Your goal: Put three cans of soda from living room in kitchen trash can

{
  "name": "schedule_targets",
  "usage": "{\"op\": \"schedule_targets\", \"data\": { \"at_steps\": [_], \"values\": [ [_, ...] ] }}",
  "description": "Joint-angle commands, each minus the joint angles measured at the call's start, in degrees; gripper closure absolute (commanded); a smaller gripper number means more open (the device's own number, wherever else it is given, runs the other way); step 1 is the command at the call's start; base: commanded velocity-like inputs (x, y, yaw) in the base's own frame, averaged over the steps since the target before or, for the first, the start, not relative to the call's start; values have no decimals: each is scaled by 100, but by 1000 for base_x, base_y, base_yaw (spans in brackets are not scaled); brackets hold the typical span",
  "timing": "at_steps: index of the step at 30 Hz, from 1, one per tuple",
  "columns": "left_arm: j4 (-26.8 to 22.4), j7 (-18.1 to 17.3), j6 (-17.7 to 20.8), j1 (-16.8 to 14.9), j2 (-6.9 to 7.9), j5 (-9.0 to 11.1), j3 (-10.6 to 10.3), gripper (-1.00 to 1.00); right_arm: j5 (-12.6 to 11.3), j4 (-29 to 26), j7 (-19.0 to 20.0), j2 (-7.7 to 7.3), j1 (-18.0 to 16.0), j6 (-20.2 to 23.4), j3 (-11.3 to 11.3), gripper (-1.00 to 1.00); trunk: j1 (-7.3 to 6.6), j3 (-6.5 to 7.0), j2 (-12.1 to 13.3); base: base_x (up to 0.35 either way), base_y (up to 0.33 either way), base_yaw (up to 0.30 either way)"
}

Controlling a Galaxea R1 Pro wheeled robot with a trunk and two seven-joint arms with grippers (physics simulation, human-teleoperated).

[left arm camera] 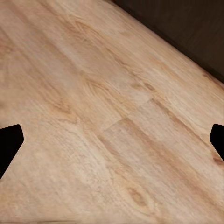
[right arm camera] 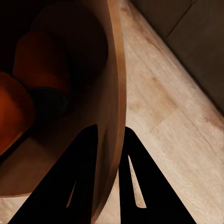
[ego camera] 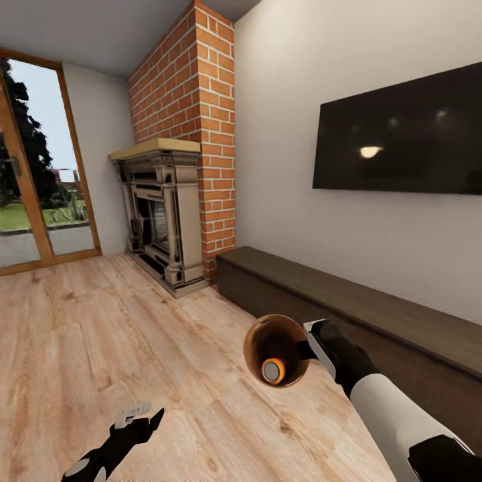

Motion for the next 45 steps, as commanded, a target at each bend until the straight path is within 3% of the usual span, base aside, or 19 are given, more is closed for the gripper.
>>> {"op": "schedule_targets", "data": {
  "at_steps": [1,45],
  "values": [
    [1,0,-1,0,-1,0,0,-100,3,-7,19,1,-4,-6,-6,100,-1,1,-1,0,0,241],
    [-38,9,-50,-4,27,79,77,-100,3,2,19,1,0,-1,12,100,-1,1,-1,0,0,241]
  ]
}}
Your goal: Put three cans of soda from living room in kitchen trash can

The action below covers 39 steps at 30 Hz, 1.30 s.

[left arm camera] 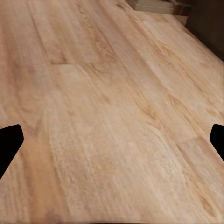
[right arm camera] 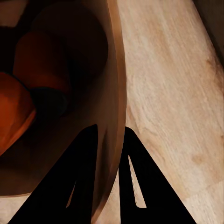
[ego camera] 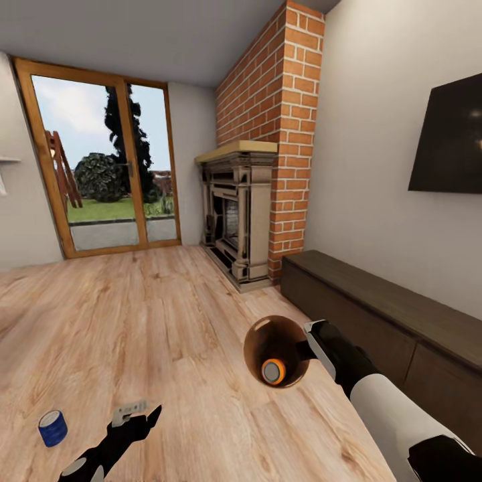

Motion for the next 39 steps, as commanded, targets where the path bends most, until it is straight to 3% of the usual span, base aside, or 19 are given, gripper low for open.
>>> {"op": "schedule_targets", "data": {
  "at_steps": [1,39],
  "values": [
    [2,0,-1,0,-1,0,0,-100,-3,-7,18,1,-5,-7,-6,100,-1,1,-1,0,0,241],
    [31,0,-36,3,-4,-8,-7,-100,-3,0,11,1,0,-12,-6,100,-1,-10,-1,0,0,241]
  ]
}}
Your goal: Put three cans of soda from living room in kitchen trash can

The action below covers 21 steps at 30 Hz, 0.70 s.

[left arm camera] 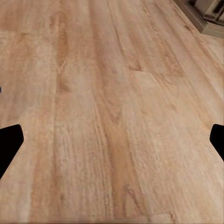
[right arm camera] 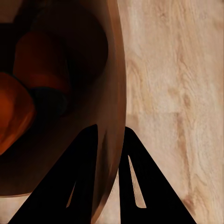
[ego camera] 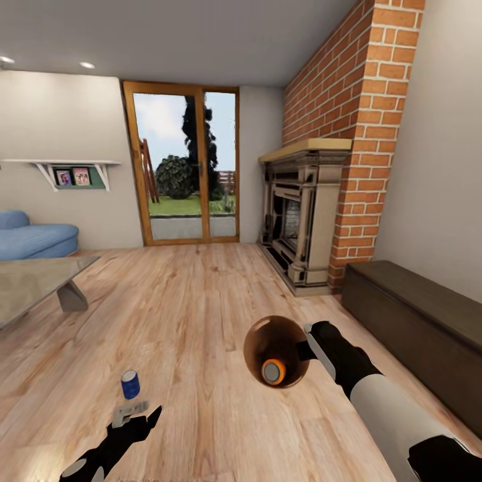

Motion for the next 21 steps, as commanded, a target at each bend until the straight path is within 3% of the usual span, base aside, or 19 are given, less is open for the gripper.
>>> {"op": "schedule_targets", "data": {
  "at_steps": [1,21],
  "values": [
    [1,0,1,0,0,-1,0,-100,3,-7,17,1,-4,-5,-6,100,-1,-1,-1,0,0,241],
    [1,0,-2,0,0,-9,0,-100,12,-6,17,53,-5,-5,-6,100,-1,-44,-1,0,0,241]
  ]
}}
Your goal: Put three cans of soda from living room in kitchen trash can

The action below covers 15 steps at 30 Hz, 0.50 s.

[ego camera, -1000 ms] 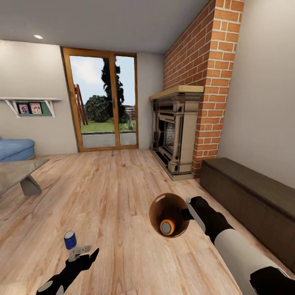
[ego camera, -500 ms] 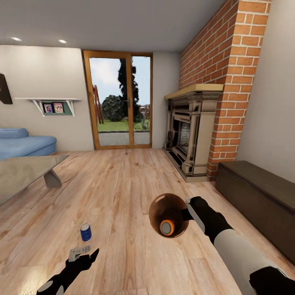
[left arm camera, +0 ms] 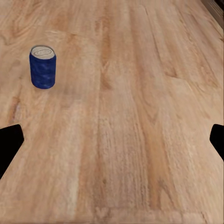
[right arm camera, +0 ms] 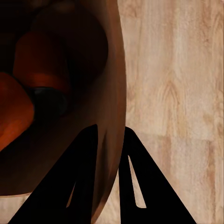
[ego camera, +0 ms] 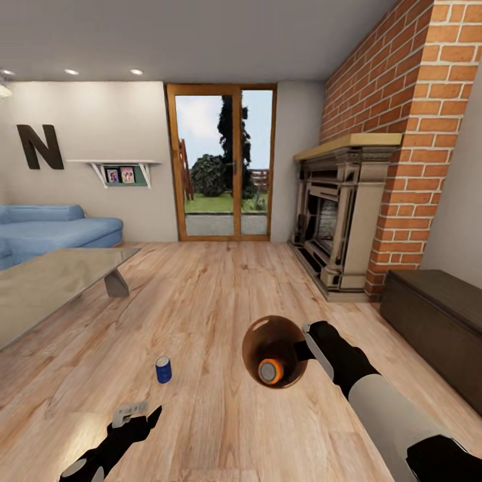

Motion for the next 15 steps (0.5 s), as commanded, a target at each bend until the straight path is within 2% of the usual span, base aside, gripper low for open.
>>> {"op": "schedule_targets", "data": {
  "at_steps": [1,6,15],
  "values": [
    [1,0,3,0,0,-6,0,-100,-5,-7,19,2,-3,-6,-5,100,-1,-1,-1,15,0,235],
    [1,0,5,0,0,-19,0,-100,-5,-7,24,-5,-3,-6,-5,100,-1,-5,-1,64,0,161],
    [8,0,18,-4,0,-41,0,-100,-5,-7,37,-7,-4,-3,65,100,-1,-6,-1,170,0,26]
  ]
}}
